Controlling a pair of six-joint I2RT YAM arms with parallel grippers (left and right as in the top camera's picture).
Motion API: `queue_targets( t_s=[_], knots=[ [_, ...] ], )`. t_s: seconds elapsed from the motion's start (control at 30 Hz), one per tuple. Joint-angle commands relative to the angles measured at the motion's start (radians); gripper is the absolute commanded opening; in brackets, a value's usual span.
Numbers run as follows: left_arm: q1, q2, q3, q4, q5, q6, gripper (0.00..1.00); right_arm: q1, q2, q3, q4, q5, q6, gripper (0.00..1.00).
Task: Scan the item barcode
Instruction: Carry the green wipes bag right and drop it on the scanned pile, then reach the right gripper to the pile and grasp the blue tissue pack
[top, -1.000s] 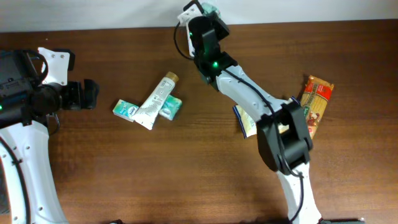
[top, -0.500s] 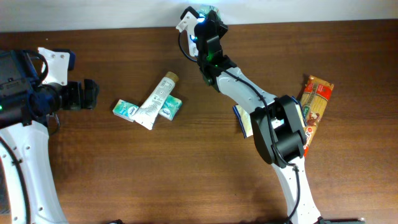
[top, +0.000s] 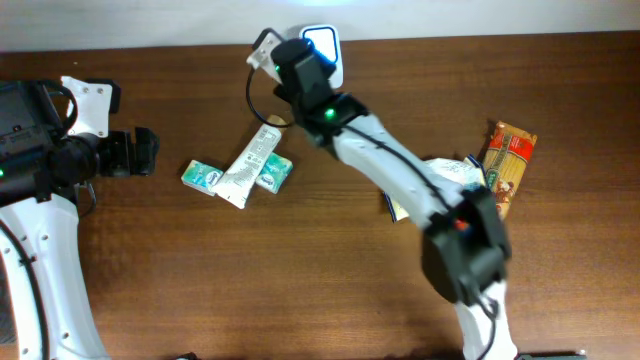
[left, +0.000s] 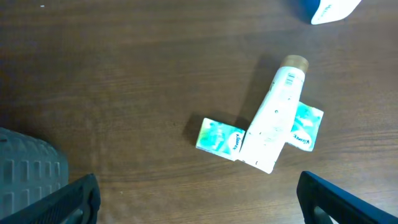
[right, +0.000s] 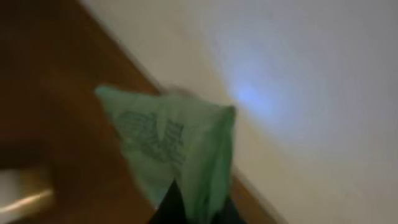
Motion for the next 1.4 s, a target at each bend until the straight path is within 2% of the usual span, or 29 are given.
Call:
queue_targets(
  t_s=[0.0, 0.03, 0.07, 0.27, 0.37, 0.57, 0.6, 0.67, 0.7, 0.73, 0.83, 0.9, 0.93, 1.0, 1.1, 1.23, 1.3, 1.37],
  knots=[
    [-0.003, 0.002, 0.002, 0.001, 0.014, 0.012, 0.99, -0.025, -0.178, 0.017, -0.218, -0.309, 0.274, 0.04],
    [-0.003, 0.002, 0.002, 0.001, 0.014, 0.012, 0.99, -0.028, -0.210, 0.017, -0.320, -0.313, 0.322, 0.04],
    [-0.003, 0.002, 0.002, 0.001, 0.014, 0.012, 0.99, -0.033, -0.255, 0.017, -0.533, -0.313, 0.387, 0.04],
    [-0.003, 0.002, 0.002, 0.001, 0.014, 0.012, 0.99, -0.113, -0.220, -0.018, -1.028, -0.315, 0.609, 0.04],
    [-0.003, 0.002, 0.002, 0.001, 0.014, 0.012, 0.99, -0.175, -0.204, -0.098, -1.105, -0.322, 0.668, 0.04],
    [-0.003, 0.002, 0.002, 0.001, 0.014, 0.012, 0.99, -0.336, -0.204, -0.276, -1.110, -0.330, 0.725, 0.05],
    [-0.003, 0.002, 0.002, 0.001, 0.014, 0.012, 0.99, -0.363, -0.204, -0.293, -1.118, -0.330, 0.725, 0.08],
    [-0.003, 0.002, 0.002, 0.001, 0.014, 0.012, 0.99, -0.427, -0.204, -0.309, -1.130, -0.344, 0.724, 0.55],
    [-0.003, 0.002, 0.002, 0.001, 0.014, 0.012, 0.99, -0.450, -0.204, -0.303, -1.126, -0.373, 0.709, 0.63],
    [-0.003, 0.002, 0.002, 0.001, 0.014, 0.012, 0.99, -0.468, -0.204, -0.285, -1.123, -0.414, 0.678, 0.66],
    [-0.003, 0.002, 0.002, 0.001, 0.014, 0.012, 0.99, -0.480, -0.204, -0.157, -1.062, -0.637, 0.576, 0.70],
    [-0.003, 0.002, 0.002, 0.001, 0.014, 0.012, 0.99, -0.445, -0.204, -0.117, -0.857, -0.832, 0.580, 0.69],
    [-0.003, 0.002, 0.002, 0.001, 0.014, 0.012, 0.99, -0.422, -0.203, -0.119, -0.762, -0.870, 0.605, 0.69],
    [-0.003, 0.002, 0.002, 0.001, 0.014, 0.012, 0.99, -0.328, -0.175, -0.135, -0.506, -0.858, 0.741, 0.69],
    [-0.003, 0.002, 0.002, 0.001, 0.014, 0.012, 0.99, -0.177, -0.073, -0.139, -0.303, -0.759, 0.836, 0.69],
    [-0.003, 0.002, 0.002, 0.001, 0.014, 0.012, 0.99, -0.092, 0.087, -0.139, -0.237, -0.762, 0.836, 0.71],
    [-0.003, 0.002, 0.002, 0.001, 0.014, 0.012, 0.99, -0.090, 0.158, -0.138, -0.183, -0.878, 0.814, 0.66],
    [-0.003, 0.002, 0.002, 0.001, 0.014, 0.012, 0.99, -0.090, 0.201, -0.138, -0.127, -0.908, 0.813, 0.61]
  ],
)
